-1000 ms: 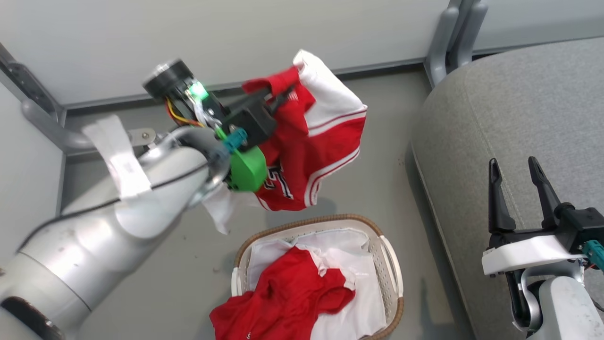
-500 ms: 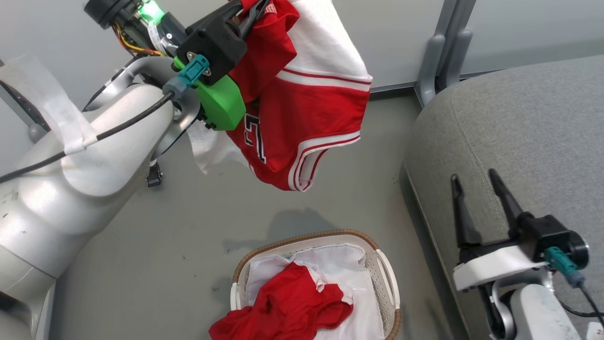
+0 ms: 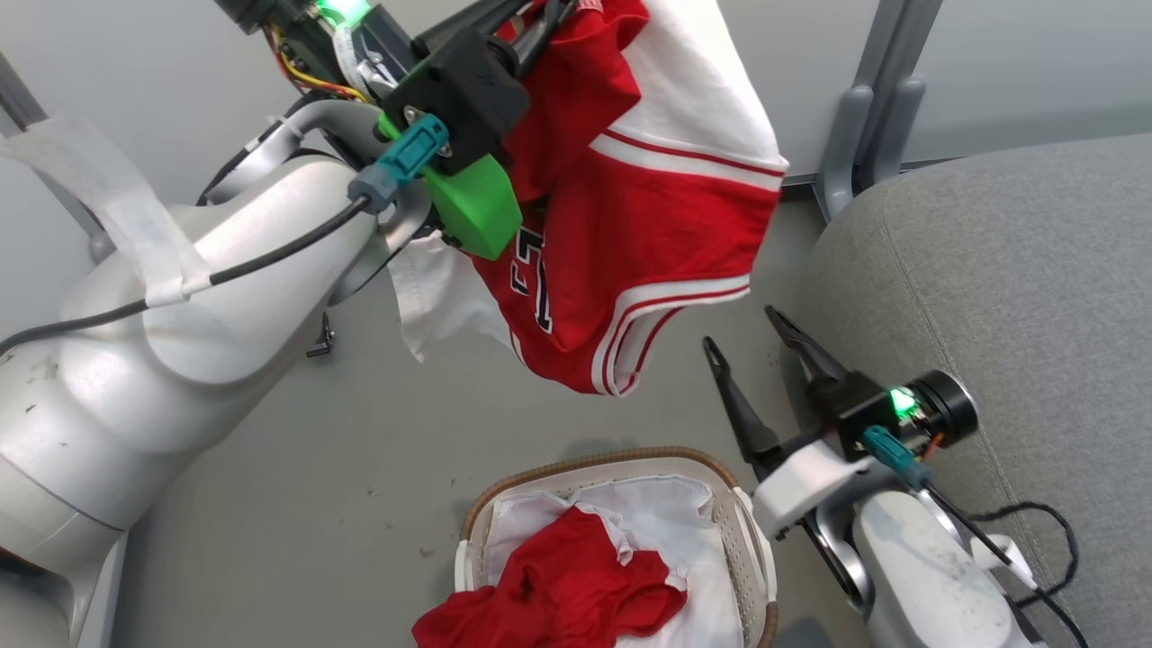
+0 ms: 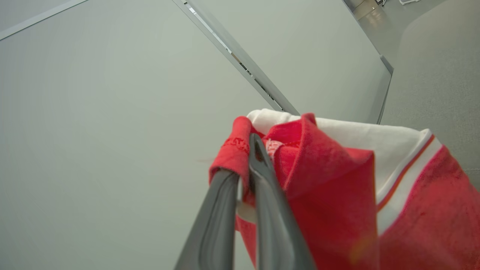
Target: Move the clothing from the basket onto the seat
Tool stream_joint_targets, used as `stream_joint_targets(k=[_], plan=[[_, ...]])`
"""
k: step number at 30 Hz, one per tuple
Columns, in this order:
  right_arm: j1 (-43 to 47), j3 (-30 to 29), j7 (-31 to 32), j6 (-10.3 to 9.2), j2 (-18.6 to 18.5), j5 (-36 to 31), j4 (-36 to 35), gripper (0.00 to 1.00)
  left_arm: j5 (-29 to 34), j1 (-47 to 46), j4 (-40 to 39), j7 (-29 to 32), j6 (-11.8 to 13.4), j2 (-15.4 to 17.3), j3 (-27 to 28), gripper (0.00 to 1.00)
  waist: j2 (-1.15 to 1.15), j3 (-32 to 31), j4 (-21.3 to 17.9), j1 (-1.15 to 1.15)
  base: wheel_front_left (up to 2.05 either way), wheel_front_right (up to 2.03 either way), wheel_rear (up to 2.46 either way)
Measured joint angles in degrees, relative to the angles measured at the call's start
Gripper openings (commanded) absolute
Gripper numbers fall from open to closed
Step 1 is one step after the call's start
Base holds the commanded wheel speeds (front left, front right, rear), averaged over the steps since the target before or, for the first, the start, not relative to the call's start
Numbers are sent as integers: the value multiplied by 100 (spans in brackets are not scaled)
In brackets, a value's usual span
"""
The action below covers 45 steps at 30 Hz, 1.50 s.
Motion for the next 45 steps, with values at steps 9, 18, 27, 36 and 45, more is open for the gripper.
stream_joint_targets(k=[9, 18, 27, 36, 45], plan=[[-640, 761, 1, 0, -8, 69, 90, 100, -5, 2, -238, 9, -3, -74, -119, 0, 0, -54, 140, 0, 0, 0, 0], [-868, 992, 1, 0, -3, 355, -463, 36, -187, 219, -259, -36, -3, -69, -177, 0, 0, -121, 110, 0, 0, 0, 0], [-911, 969, 1, 0, -2, 445, -699, 0, -510, 704, -91, -196, 11, 8, -138, 0, 0, -166, 63, 0, 0, 0, 0], [-891, 659, 0, 0, -1, 409, -803, 0, -1000, 1525, 213, -398, 140, 11, 82, 100, 0, -143, 42, 0, 0, 0, 0], [-881, 210, 1, 0, -2, 315, -928, 0, -898, 2860, 30, -472, 313, -204, 791, 100, 0, -26, 19, 0, 0, 0, 0]])
